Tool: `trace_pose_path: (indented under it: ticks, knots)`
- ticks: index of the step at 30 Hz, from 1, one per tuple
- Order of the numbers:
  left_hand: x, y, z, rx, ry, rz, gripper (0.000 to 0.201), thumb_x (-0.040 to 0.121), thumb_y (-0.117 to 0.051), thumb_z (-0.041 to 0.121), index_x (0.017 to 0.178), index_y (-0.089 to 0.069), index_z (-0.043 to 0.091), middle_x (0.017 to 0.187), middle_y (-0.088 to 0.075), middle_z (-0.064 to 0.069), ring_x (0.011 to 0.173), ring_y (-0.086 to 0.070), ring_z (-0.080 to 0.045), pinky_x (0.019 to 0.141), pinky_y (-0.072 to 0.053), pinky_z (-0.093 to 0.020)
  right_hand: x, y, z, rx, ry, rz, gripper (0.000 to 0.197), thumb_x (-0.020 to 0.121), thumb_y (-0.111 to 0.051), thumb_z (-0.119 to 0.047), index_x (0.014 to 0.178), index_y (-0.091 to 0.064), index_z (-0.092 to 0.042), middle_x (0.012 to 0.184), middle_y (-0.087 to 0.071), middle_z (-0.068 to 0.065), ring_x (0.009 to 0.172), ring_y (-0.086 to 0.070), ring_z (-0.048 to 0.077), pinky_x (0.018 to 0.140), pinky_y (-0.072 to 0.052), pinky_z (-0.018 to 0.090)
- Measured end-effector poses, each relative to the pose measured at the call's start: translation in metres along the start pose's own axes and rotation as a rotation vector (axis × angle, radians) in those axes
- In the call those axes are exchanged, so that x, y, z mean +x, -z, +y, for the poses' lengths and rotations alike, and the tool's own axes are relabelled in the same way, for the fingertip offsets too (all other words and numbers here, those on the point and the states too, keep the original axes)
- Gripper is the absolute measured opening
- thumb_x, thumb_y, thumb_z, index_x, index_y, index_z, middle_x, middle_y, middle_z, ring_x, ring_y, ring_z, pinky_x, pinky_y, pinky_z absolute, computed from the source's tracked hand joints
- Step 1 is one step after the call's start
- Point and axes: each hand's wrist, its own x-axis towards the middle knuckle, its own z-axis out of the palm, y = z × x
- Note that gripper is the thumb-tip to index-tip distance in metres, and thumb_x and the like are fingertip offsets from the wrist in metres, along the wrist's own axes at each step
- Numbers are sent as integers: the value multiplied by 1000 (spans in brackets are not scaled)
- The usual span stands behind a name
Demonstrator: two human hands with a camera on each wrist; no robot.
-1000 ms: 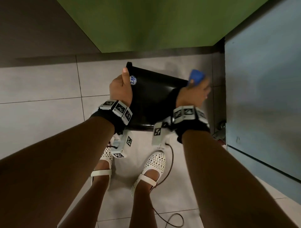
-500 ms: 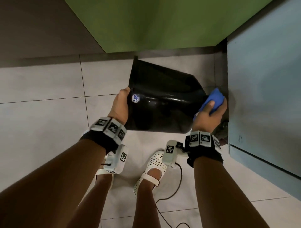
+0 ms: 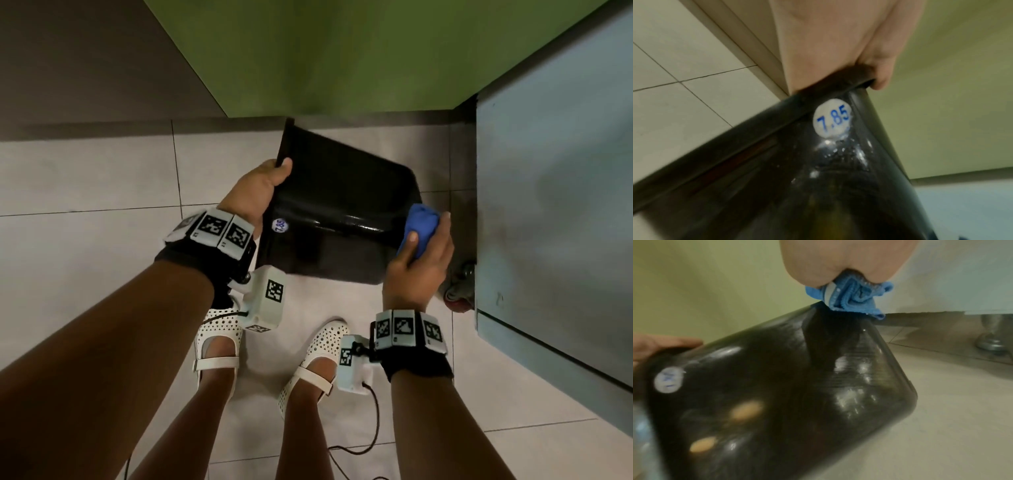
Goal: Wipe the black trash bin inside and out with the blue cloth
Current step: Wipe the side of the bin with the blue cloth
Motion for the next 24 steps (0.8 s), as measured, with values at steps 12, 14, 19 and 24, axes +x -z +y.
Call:
trace_pose_path:
  ticks: [12,14,19,24]
  knots:
    - [-4,-13,-33,297,-54,196,105,60,-14,84,127,-54,13,130,-57,-16,122,-52,-31,108,-37,-50,-37,-80,-69,-77,160,-358,51,96,-37,-32,143,-24,-18,150,-19,19,136,-20,37,104,-36,52]
    - [-11,-11,-36,304,-52,198,93,73,-17,78,128,-54,13,130,-57,-15,121,-53,-32,107,-38,-51,-17,-82,-70,-102,77,-358,51,96,-40,-30,144,-22,-21,152,-16,17,139,-14,35,110,-28,51]
    - [-13,-10,-40,324,-56,208,72,90,-18,63,127,-54,13,128,-59,-14,119,-55,-31,105,-40,-50,6,-86,-79,-80,172,-364,50,96,-42,-24,142,-26,-17,151,-21,13,141,-13,29,113,-22,52]
    - [-9,-9,-41,277,-24,221,58,96,-18,54,96,-61,15,93,-64,-9,85,-61,-22,83,-50,-34,-50,-83,-61,-48,307,-511,52,94,-44,-17,142,-25,-12,152,-18,15,141,-12,30,112,-27,49]
